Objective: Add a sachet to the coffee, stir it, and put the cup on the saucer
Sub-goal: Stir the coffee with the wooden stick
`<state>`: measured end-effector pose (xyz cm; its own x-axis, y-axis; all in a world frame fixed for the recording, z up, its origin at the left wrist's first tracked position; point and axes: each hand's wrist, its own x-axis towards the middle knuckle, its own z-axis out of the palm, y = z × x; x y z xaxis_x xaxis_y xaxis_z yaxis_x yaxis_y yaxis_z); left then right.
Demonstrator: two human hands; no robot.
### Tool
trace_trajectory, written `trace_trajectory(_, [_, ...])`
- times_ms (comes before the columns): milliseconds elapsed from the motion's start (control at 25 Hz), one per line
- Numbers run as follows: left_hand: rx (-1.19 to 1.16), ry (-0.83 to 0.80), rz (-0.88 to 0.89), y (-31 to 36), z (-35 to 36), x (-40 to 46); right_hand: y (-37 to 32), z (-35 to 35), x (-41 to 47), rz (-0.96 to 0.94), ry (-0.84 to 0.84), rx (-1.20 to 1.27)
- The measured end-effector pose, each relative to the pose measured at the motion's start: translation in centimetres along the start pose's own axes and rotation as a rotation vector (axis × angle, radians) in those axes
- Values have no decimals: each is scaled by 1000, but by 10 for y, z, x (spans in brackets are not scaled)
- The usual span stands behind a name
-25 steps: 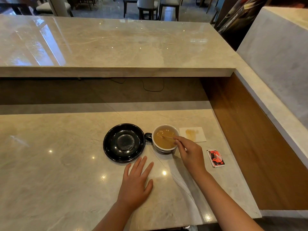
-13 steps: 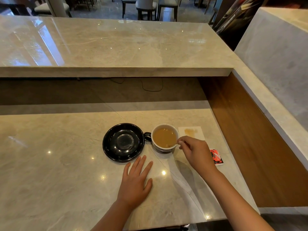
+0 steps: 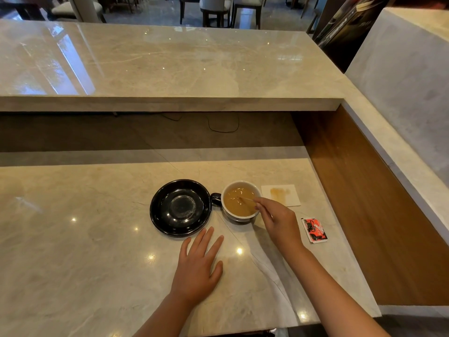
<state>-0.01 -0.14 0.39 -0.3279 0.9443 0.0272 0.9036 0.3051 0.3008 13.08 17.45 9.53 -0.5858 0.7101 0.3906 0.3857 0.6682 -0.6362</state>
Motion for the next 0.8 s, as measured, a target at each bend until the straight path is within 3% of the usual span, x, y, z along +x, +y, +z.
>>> trace_trajectory(160, [-23,18,13,1,-1,0,4,-11,-7,-189,-48,-256])
trace_trajectory(360, [-10,2,5,1,-1,0,-11,-20,0,-81,-145,-328])
trace_trajectory(800, [3,-12,-2,0,-1,0,-10,-18,5,490,-61,372])
